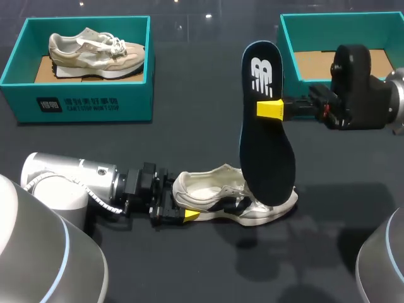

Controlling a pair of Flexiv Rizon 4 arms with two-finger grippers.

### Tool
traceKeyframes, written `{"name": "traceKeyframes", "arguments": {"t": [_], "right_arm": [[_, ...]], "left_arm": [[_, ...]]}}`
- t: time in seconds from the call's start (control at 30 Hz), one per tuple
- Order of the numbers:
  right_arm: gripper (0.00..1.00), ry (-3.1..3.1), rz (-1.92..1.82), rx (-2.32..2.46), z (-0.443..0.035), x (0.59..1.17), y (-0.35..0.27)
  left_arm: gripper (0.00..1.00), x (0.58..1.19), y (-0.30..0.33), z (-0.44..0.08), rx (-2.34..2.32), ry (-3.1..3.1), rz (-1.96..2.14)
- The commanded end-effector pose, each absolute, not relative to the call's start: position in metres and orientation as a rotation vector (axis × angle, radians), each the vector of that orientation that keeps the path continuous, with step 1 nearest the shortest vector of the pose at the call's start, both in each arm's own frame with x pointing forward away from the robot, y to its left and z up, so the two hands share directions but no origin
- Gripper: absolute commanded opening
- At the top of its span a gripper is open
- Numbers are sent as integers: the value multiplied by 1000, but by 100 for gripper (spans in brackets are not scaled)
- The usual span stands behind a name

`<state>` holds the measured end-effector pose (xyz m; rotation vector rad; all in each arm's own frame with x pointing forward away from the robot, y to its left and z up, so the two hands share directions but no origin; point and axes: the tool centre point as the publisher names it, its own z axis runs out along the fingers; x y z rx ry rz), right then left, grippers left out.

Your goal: Take the shoe out of the shoebox, open the shoe tongue, remove and reinsert the insole, then place the shoe into the shoebox

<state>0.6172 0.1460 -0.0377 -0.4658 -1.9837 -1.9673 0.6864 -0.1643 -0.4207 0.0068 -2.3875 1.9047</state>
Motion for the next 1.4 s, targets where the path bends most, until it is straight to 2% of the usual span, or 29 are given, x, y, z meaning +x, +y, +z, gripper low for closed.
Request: {"name": "traceKeyframes", "arguments": {"t": [0.03, 0.13, 0.17, 0.2, 0.23, 0.27, 0.63, 0.87, 1.4], "right_arm": [[0, -1987, -1970, -478, -38, 613, 146], [0, -1987, -1970, -478, -38, 613, 146], [0, -1987, -1970, -478, -38, 613, 146], [0, -1987, -1970, -478, -38, 613, 146], [0, -1987, -1970, -478, -38, 613, 146], [0, -1987, -1970, -478, -38, 613, 146], [0, -1987, -1970, -478, -38, 613, 146], [0, -1987, -1970, -478, -38, 613, 146], [0, -1987, -1970, -478, -38, 613, 146]], "left_arm": [[0, 686, -165, -419, 13, -2380, 1912], [0, 684, -166, -417, 13, -2381, 1908], [12, 682, -165, -417, 10, -2379, 1902], [39, 682, -164, -416, 10, -2380, 1892], [72, 681, -162, -416, 14, -2386, 1879], [100, 680, -159, -416, 8, -2399, 1870], [100, 680, -132, -409, -18, -2570, 1658], [100, 675, -109, -387, -63, -2757, 1336], [100, 675, -109, -387, -63, -2757, 1336]]}}
